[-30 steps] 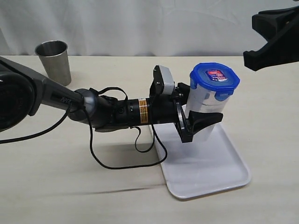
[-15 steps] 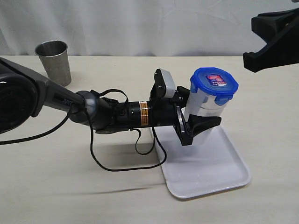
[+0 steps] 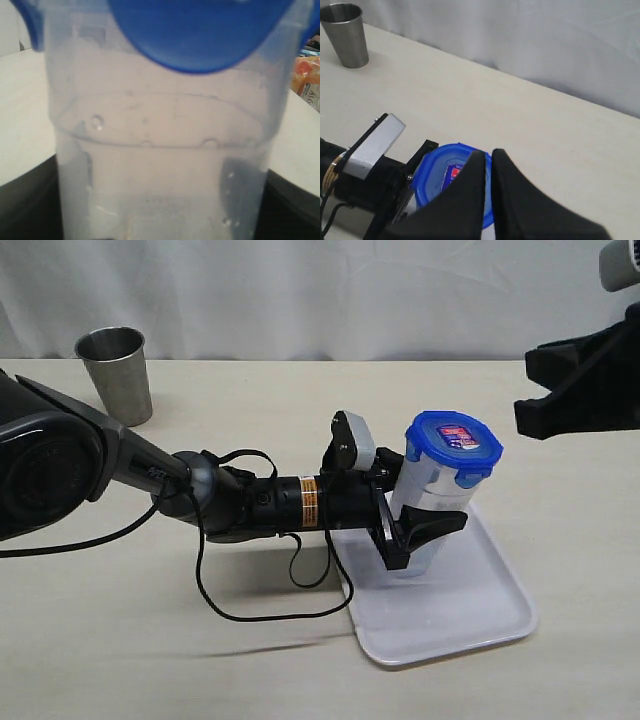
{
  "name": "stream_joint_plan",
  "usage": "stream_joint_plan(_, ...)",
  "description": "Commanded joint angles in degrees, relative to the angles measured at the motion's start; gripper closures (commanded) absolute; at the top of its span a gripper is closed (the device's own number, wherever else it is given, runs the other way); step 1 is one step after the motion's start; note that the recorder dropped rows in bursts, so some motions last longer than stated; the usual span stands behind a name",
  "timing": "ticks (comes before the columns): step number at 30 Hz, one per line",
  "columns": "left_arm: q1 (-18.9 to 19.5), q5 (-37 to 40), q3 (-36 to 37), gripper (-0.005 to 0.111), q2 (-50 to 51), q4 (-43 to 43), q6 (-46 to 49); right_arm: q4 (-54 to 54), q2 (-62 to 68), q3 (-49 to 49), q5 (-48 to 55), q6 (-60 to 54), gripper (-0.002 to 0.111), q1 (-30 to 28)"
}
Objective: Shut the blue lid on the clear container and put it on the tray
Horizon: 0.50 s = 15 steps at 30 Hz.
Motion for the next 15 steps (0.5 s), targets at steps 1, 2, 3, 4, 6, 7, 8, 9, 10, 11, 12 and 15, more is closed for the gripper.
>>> stream_joint_plan(1, -0.36, 0.81, -0.44, 0.107, 0.16, -0.89, -0.04, 2.37, 2.8, 0.22, 2.2, 0.19, 0.104, -0.32)
stream_joint_plan(2, -0.36, 1.77, -0.44, 0.107, 0.16, -0.78, -0.04, 2.51, 3.61, 0.22, 2.2, 0.19, 0.104, -0.32)
stream_joint_plan(3, -0.36, 2.71, -0.44, 0.107, 0.16, -0.78, -0.14, 2.51, 4.94, 0.22, 2.2, 0.19, 0.104, -0.32)
stream_joint_plan(4, -0.36, 3.59, -0.44, 0.107, 0.16, -0.78, -0.14, 2.51, 5.87, 0.22, 2.07, 0.19, 0.104, -0.32)
stream_joint_plan(6, -0.36, 6.22, -0.44, 0.107, 0.16, -0.78, -0.14, 2.78, 8.28, 0.22, 0.09, 0.19, 0.104, -0.32)
stream_joint_plan(7, -0.36, 7.2, -0.44, 0.107, 0.16, -0.78, -0.14, 2.78, 9.22, 0.22, -0.88, 0.19, 0.104, -0.32)
stream_joint_plan(8, -0.36, 8.07, -0.44, 0.107, 0.16, -0.65, -0.27, 2.92, 10.18, 0.11, -1.61, 0.19, 0.104, -0.32)
stream_joint_plan(9, -0.36, 8.53, -0.44, 0.107, 0.16, -0.53, -0.27, 3.21, 11.63, -0.34, -2.04, 0.19, 0.104, -0.32)
stream_joint_plan(10, -0.36, 8.79, -0.44, 0.107, 0.16, -0.39, -0.27, 3.42, 12.61, -0.83, -2.04, 0.19, 0.104, -0.32)
stream_joint_plan(11, -0.36, 8.79, -0.44, 0.107, 0.16, -0.39, -0.27, 4.28, 13.86, -1.4, -2.04, -0.65, 0.104, -0.18)
stream_joint_plan(12, -0.36, 8.79, -0.44, 0.107, 0.16, -0.39, -0.27, 5.76, 15.17, -2.08, -1.67, -2.01, 0.104, -0.18)
stream_joint_plan(15, -0.36, 8.8, -0.44, 0.107, 0.16, 0.83, -0.27, 12.75, 19.48, -4.5, 1.57, -10.12, 0.104, -0.18)
